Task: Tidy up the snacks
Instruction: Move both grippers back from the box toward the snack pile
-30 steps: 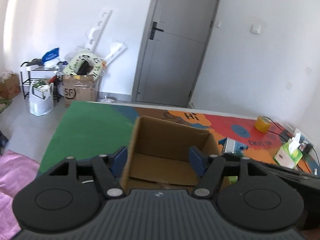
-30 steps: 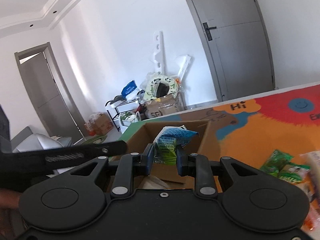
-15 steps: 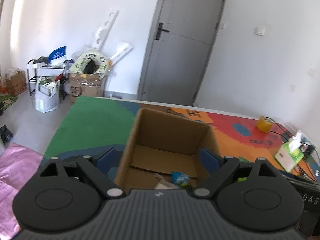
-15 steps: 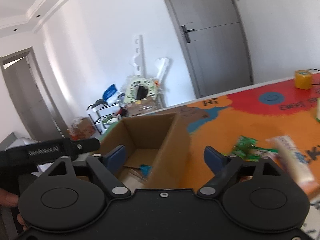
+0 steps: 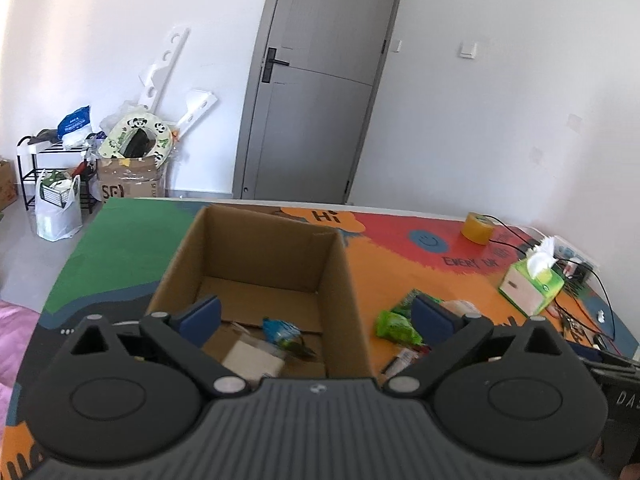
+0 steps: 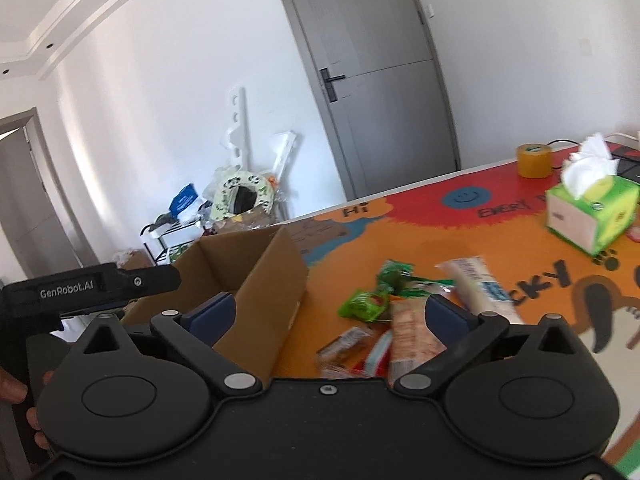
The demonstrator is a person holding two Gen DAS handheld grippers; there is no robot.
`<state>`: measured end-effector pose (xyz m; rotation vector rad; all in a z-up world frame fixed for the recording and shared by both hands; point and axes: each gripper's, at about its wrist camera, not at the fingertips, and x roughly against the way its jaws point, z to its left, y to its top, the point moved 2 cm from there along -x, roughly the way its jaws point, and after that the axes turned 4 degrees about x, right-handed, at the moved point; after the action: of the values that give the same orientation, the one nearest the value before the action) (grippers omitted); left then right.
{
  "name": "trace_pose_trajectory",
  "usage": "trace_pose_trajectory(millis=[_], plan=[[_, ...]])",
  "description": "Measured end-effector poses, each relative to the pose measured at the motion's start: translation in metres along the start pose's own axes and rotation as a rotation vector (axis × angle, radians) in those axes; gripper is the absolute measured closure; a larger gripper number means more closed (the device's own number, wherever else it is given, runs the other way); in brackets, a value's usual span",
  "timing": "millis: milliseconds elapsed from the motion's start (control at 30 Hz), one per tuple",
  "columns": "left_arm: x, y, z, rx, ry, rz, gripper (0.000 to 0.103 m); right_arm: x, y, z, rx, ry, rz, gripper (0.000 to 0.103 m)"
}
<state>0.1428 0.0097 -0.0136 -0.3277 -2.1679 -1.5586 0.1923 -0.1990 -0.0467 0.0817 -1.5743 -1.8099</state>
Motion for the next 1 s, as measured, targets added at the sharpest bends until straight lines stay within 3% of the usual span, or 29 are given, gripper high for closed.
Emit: trace_pose_trajectory(millis=[400,733,1000], plan=[[0.003,-0.028,-0.033,-0.05,-0.08,0.071,0.002,0.032,-0.028,-0.04,-0.064,-0.097,0.013,0.0],[-0.004,-0.053,-0.05,-0.049,-0.085,0.082,0.002,0.052,-0.042,-0.069,-0.109,-0.145,0.038,0.001],[-0.021,-0.071,-0.066,-0.065,-0.118,0.118,0.005,0.046,-0.06,-0.088,-0.108,-0.18,0.094,0.009]])
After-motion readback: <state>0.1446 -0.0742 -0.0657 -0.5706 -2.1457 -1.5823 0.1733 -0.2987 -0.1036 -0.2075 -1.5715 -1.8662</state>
